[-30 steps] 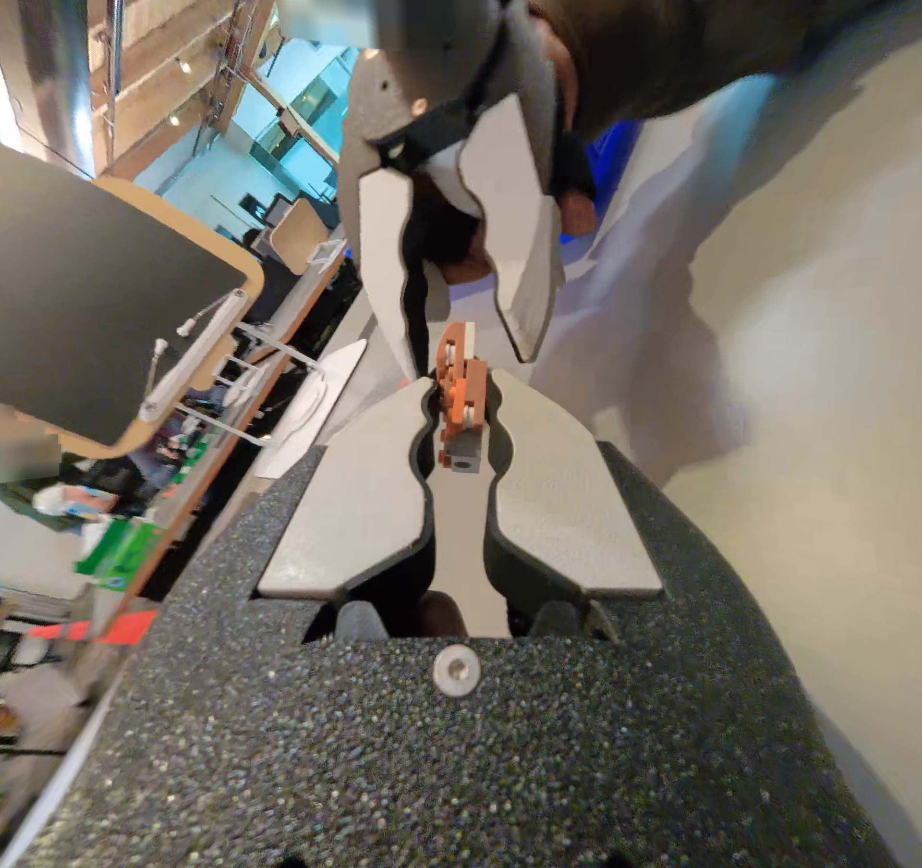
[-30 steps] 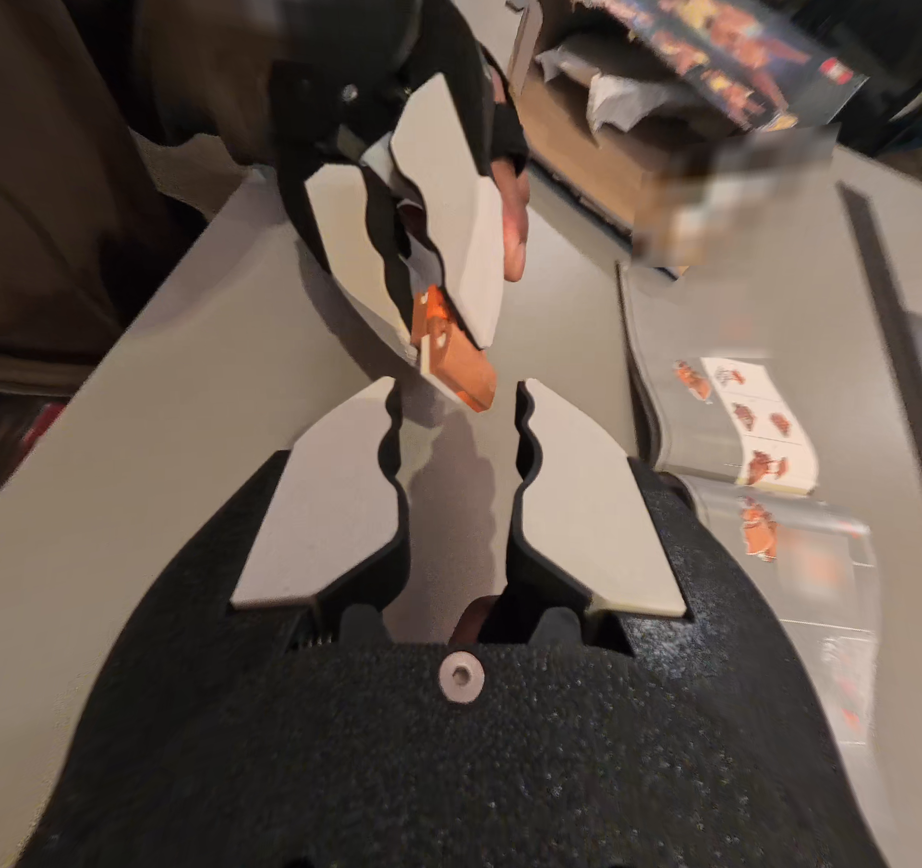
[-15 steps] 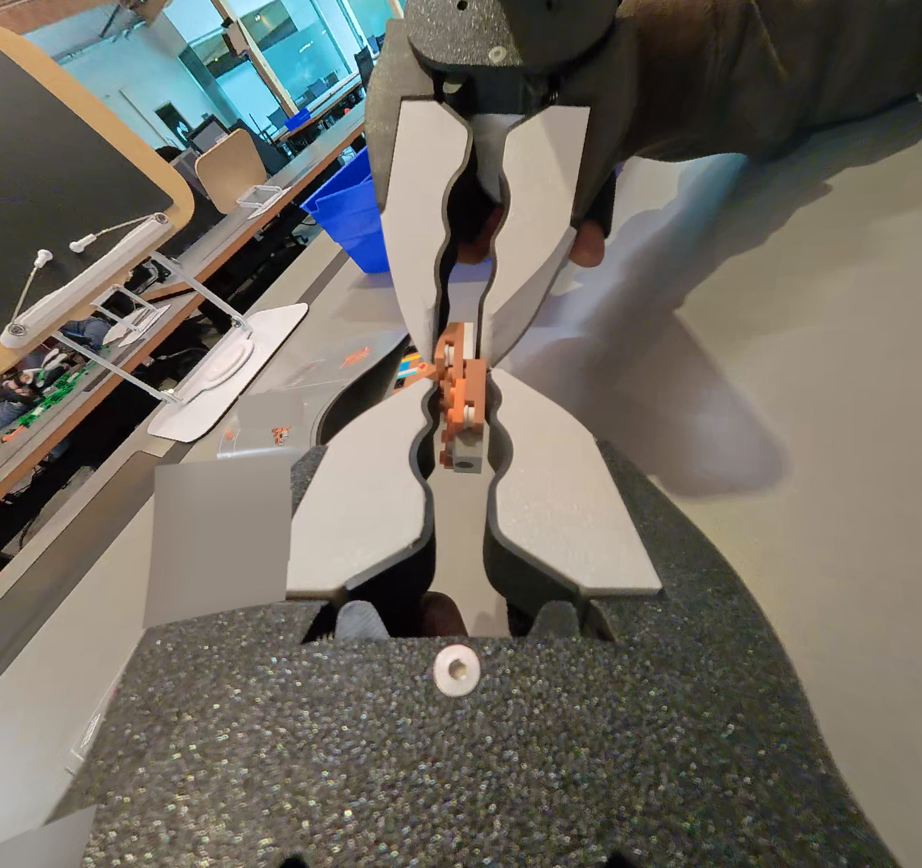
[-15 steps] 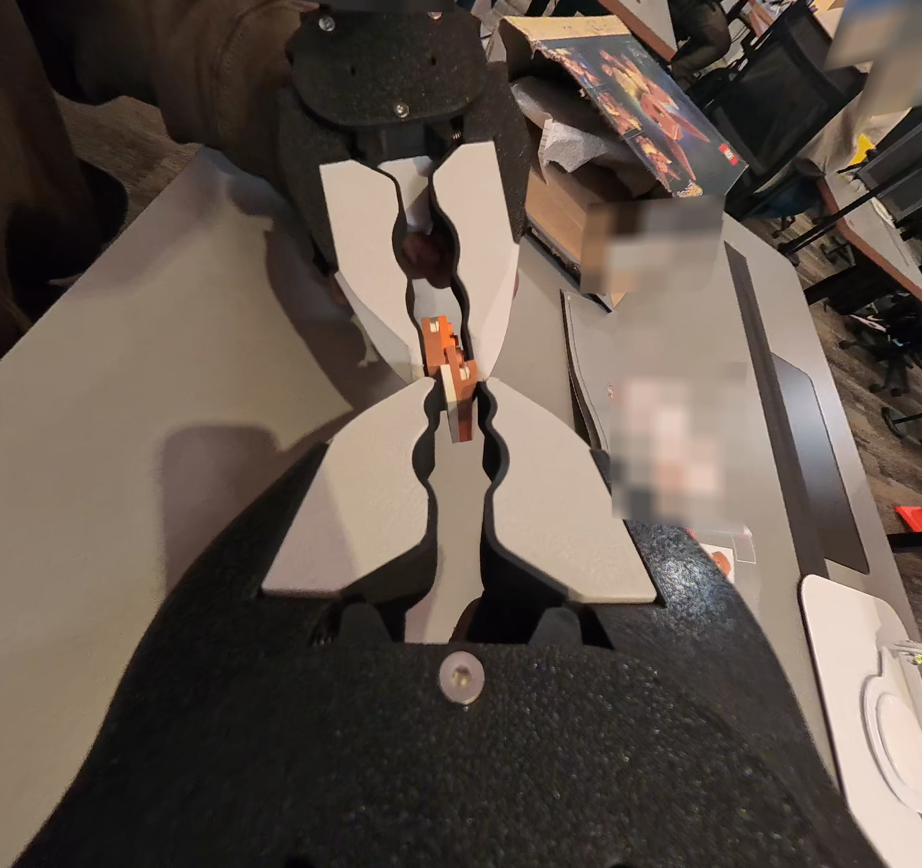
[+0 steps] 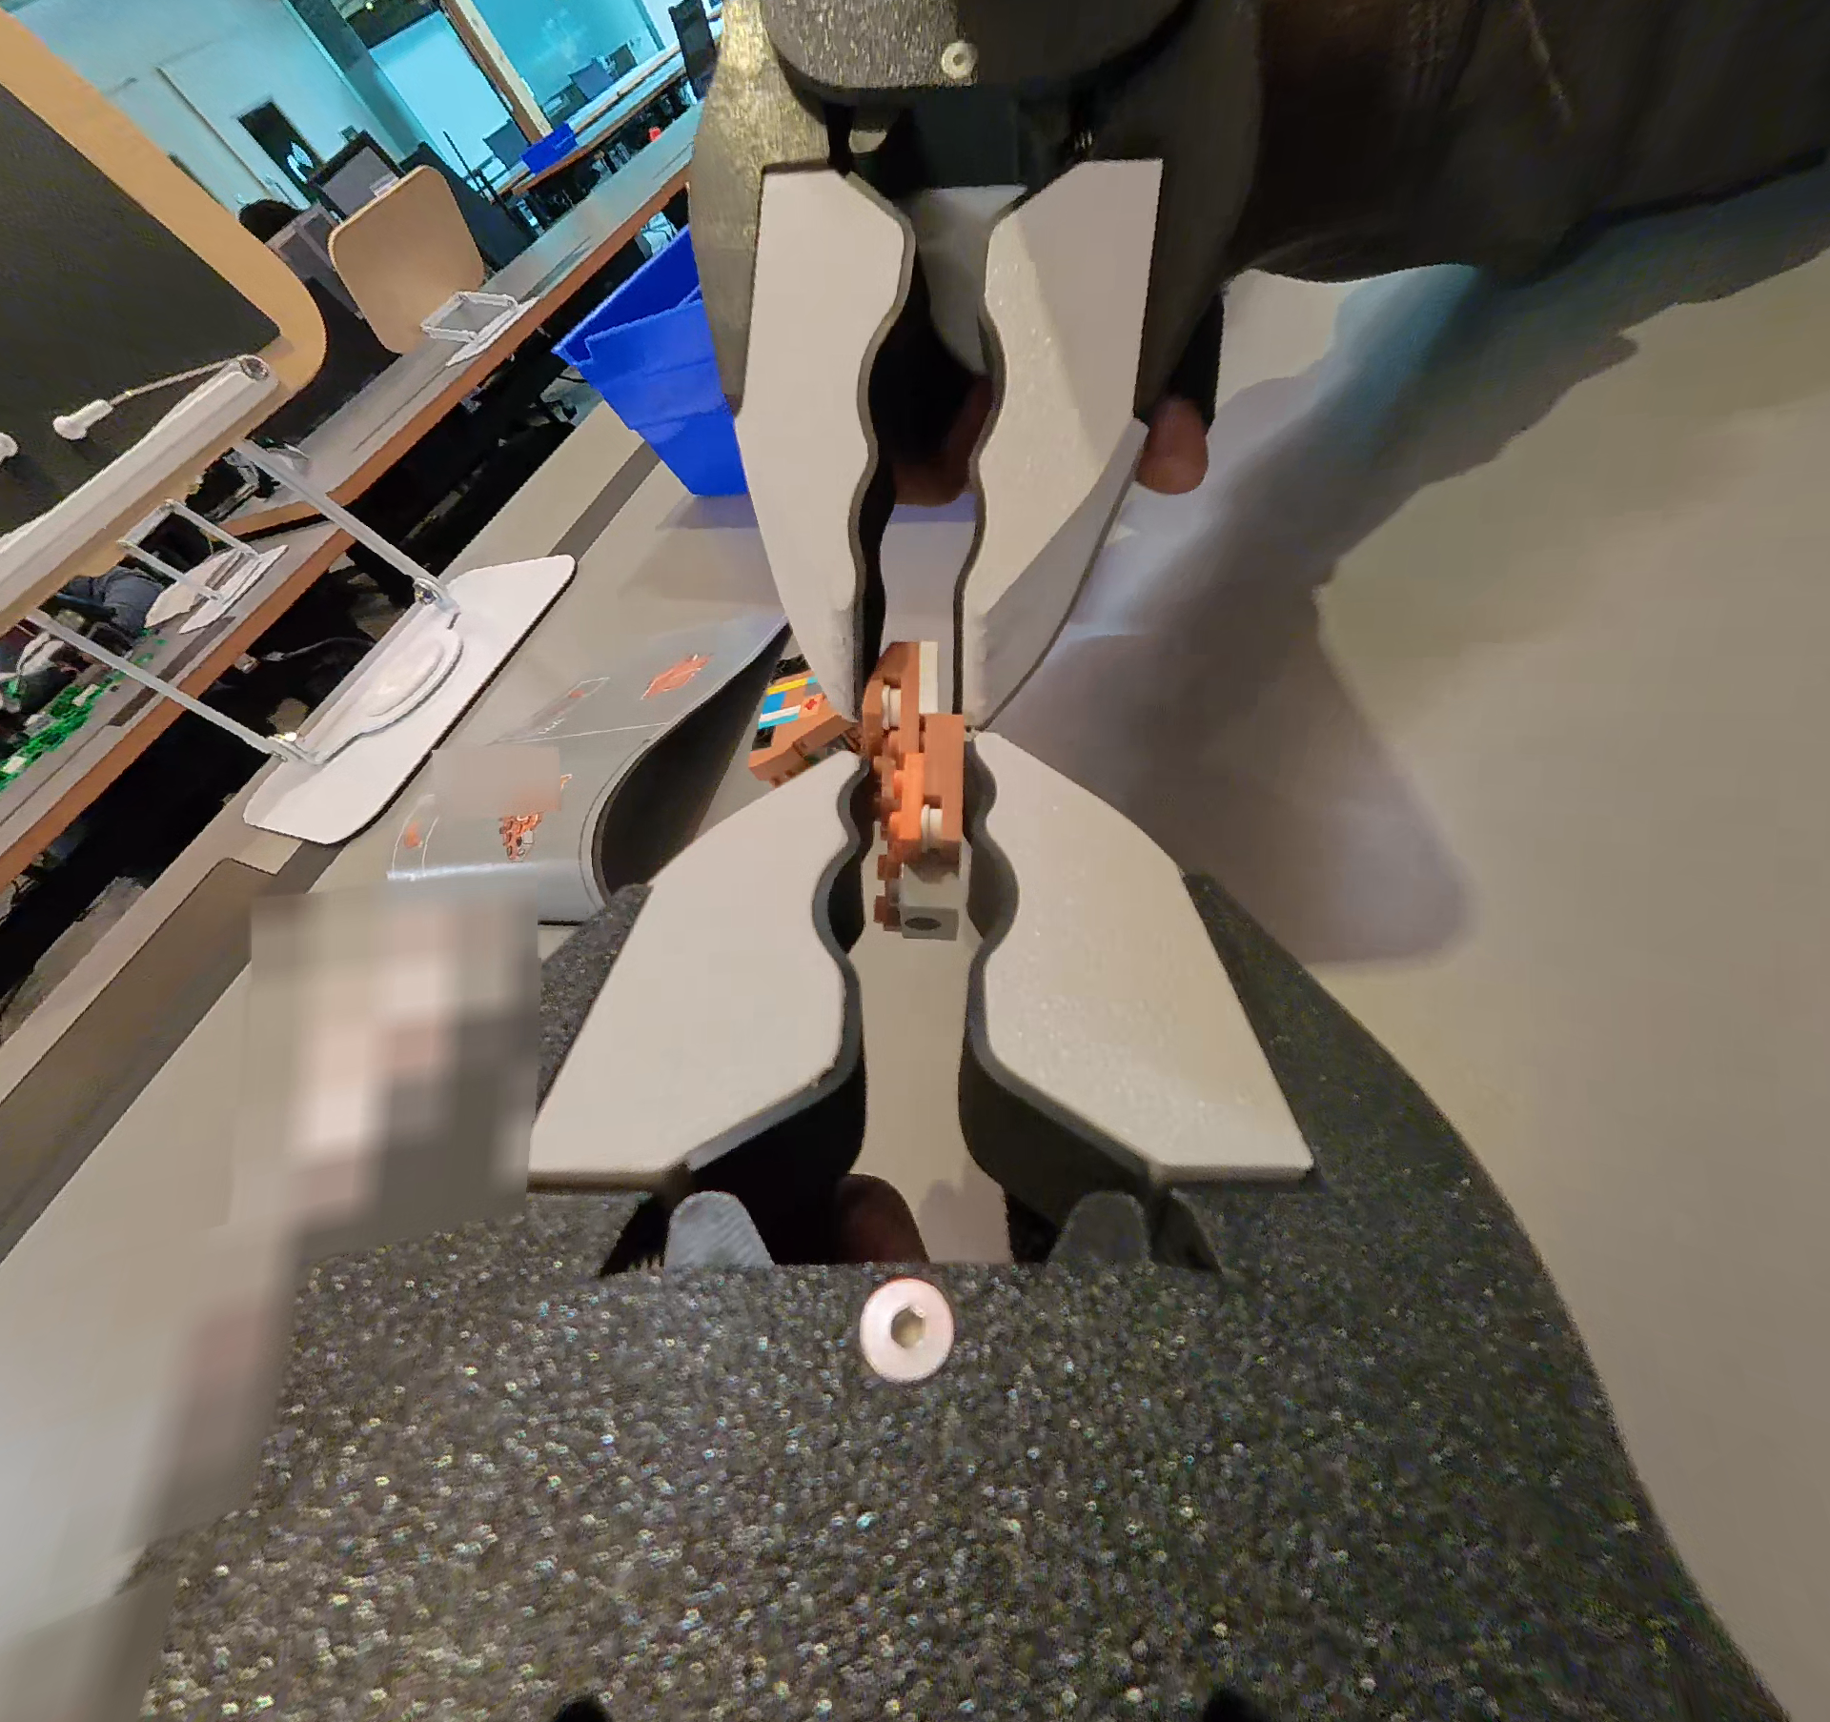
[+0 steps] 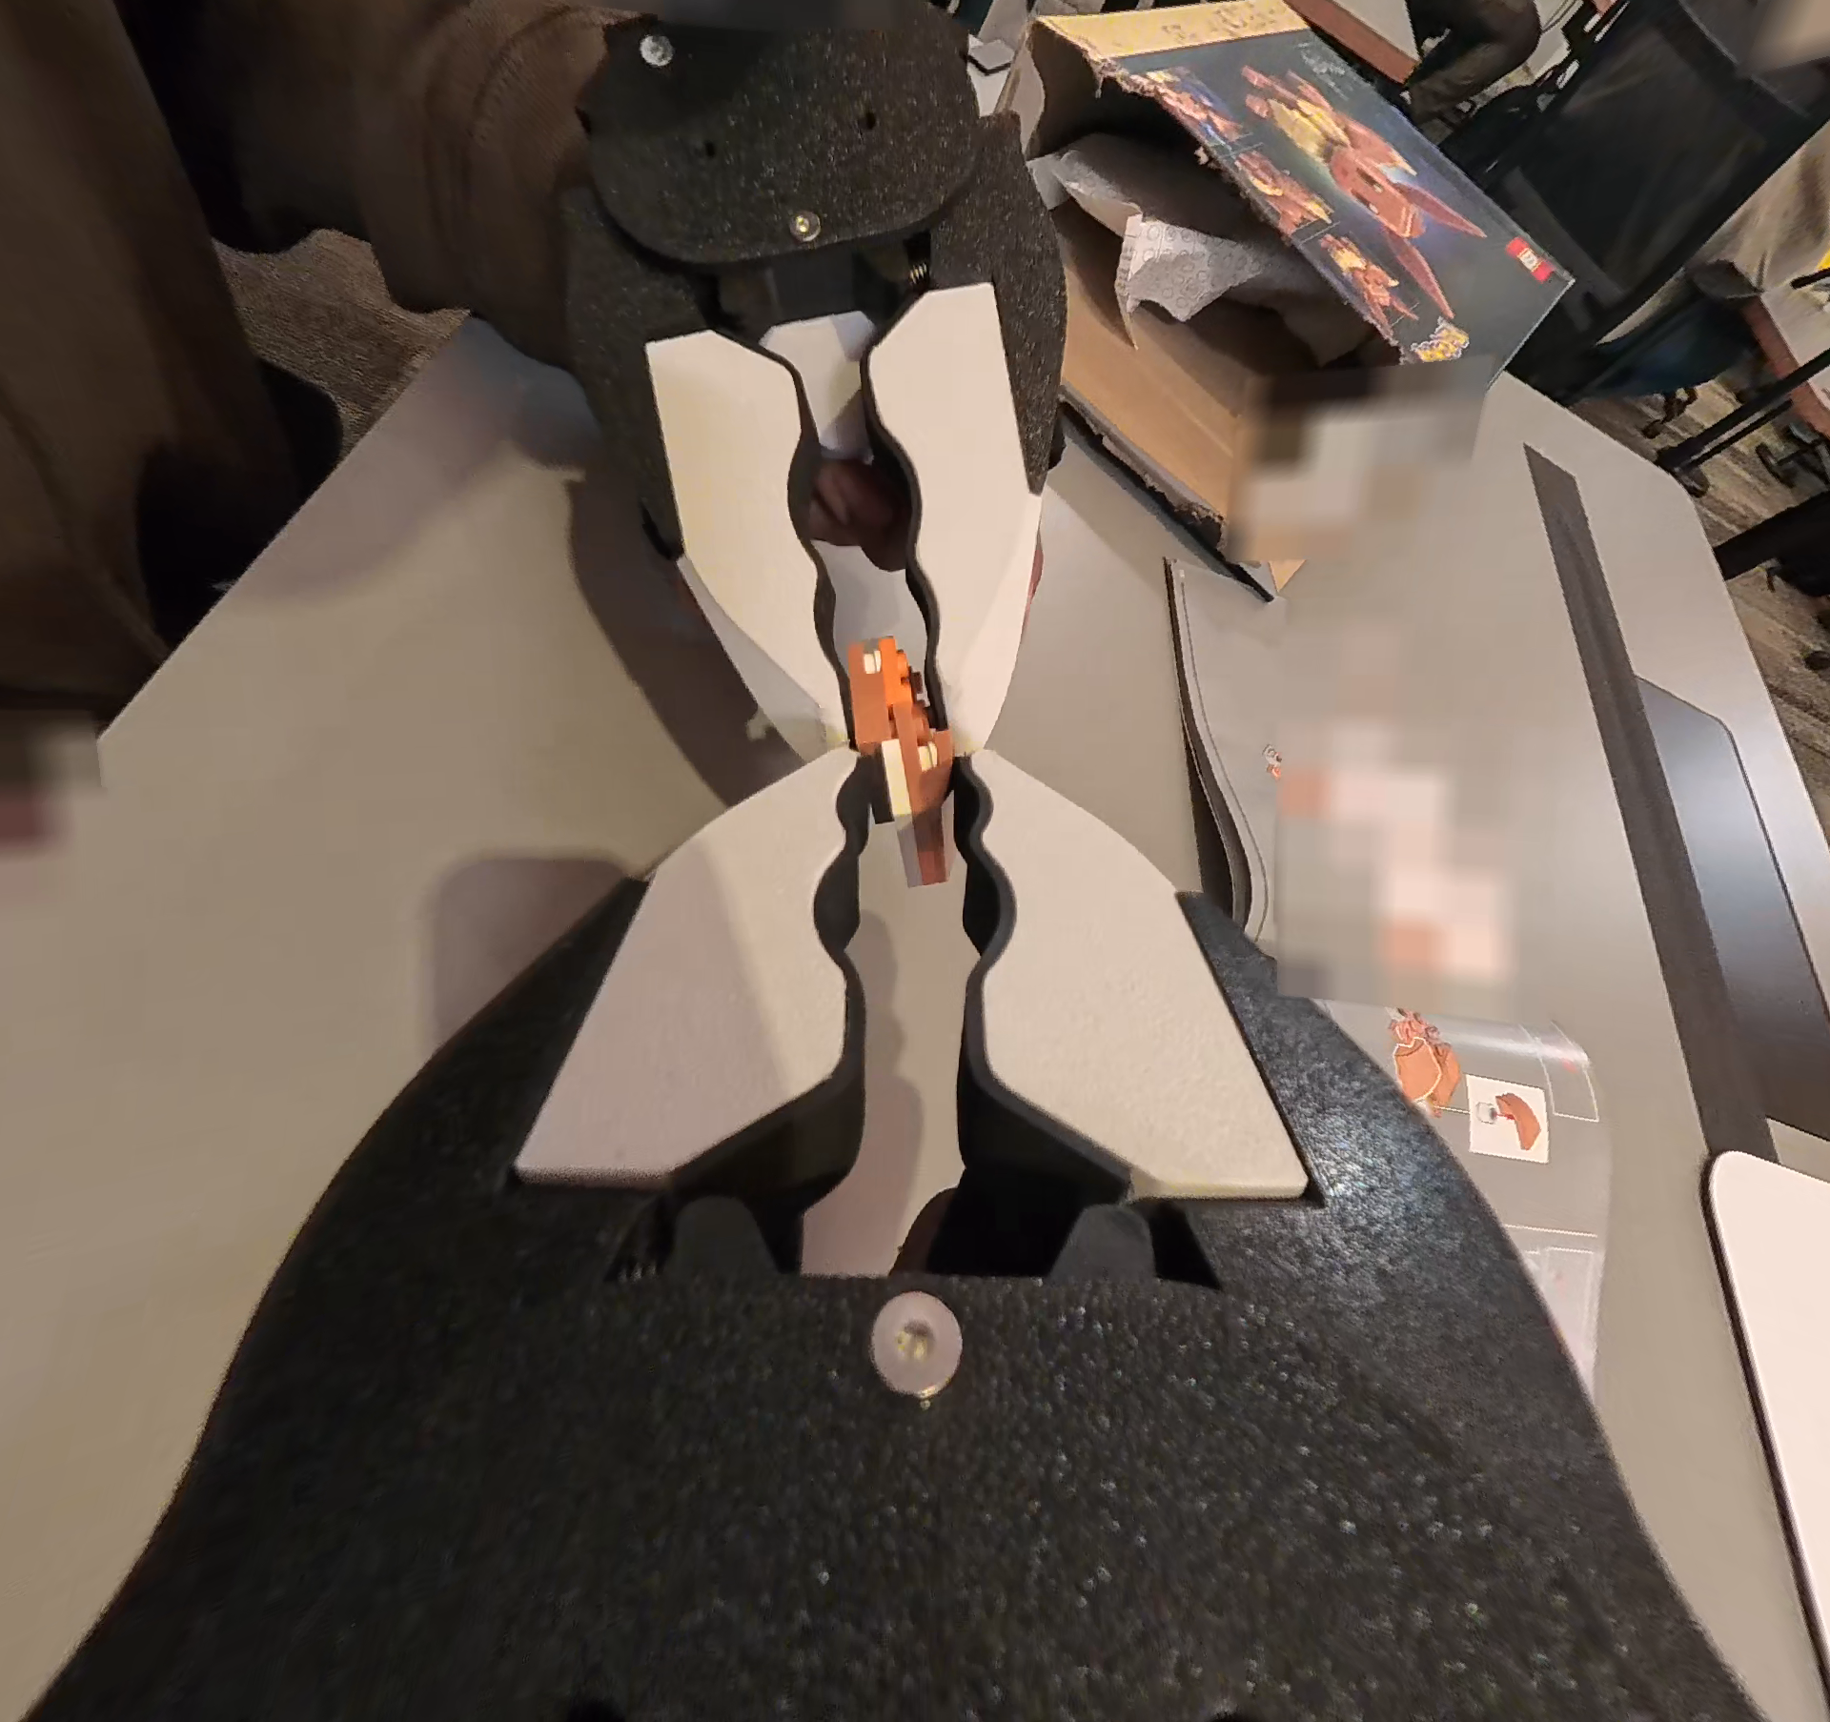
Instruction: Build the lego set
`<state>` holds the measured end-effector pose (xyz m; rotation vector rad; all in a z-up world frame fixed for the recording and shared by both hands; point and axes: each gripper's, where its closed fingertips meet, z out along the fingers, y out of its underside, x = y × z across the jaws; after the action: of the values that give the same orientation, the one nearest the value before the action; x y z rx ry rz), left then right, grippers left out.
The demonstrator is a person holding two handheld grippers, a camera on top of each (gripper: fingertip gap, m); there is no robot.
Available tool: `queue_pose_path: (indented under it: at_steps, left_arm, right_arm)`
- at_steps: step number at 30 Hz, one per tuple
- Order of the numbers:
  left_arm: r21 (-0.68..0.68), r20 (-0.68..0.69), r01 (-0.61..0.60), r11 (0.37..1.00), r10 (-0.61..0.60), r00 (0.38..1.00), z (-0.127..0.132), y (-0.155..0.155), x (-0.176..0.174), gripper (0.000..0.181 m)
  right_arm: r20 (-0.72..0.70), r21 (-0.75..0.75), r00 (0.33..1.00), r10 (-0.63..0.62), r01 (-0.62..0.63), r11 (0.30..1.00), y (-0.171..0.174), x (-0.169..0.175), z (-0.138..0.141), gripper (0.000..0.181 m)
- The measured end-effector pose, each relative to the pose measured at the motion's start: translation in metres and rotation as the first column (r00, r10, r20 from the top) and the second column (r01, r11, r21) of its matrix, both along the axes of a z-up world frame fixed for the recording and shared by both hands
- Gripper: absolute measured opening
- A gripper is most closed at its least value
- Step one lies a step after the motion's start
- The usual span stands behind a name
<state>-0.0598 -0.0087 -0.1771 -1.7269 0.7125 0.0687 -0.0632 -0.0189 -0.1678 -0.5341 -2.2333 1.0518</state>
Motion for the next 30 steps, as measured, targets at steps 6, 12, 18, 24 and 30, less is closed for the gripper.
queue_pose_path:
  at_steps: [6, 12, 18, 24, 30]
  left_arm:
    - [-0.027, -0.008, -0.009, 1.000, 0.009, 1.000, -0.004, 0.001, 0.002, 0.016]
    - [-0.036, -0.017, -0.005, 0.999, 0.004, 1.000, -0.005, 0.001, 0.004, 0.015]
    - [-0.038, -0.020, 0.001, 0.999, -0.002, 1.000, -0.004, 0.000, 0.005, 0.015]
    - [0.012, 0.026, 0.004, 1.000, -0.004, 1.000, -0.001, 0.002, 0.000, 0.016]
    - [0.044, 0.248, 0.062, 0.997, -0.071, 0.966, 0.010, -0.002, 0.000, 0.016]
  right_arm:
    - [0.022, -0.005, 1.000, -0.006, 0.006, 1.000, 0.000, 0.002, -0.004, 0.015]
    - [0.043, -0.008, 0.999, -0.003, 0.003, 1.000, 0.001, 0.004, -0.005, 0.014]
    - [0.043, -0.009, 0.999, -0.004, 0.004, 1.000, 0.000, 0.005, -0.005, 0.013]
    - [-0.008, -0.005, 0.999, -0.042, 0.042, 0.999, 0.003, 0.000, -0.004, 0.014]
    - [-0.015, -0.030, 0.998, -0.061, 0.060, 0.998, 0.009, -0.001, -0.001, 0.024]
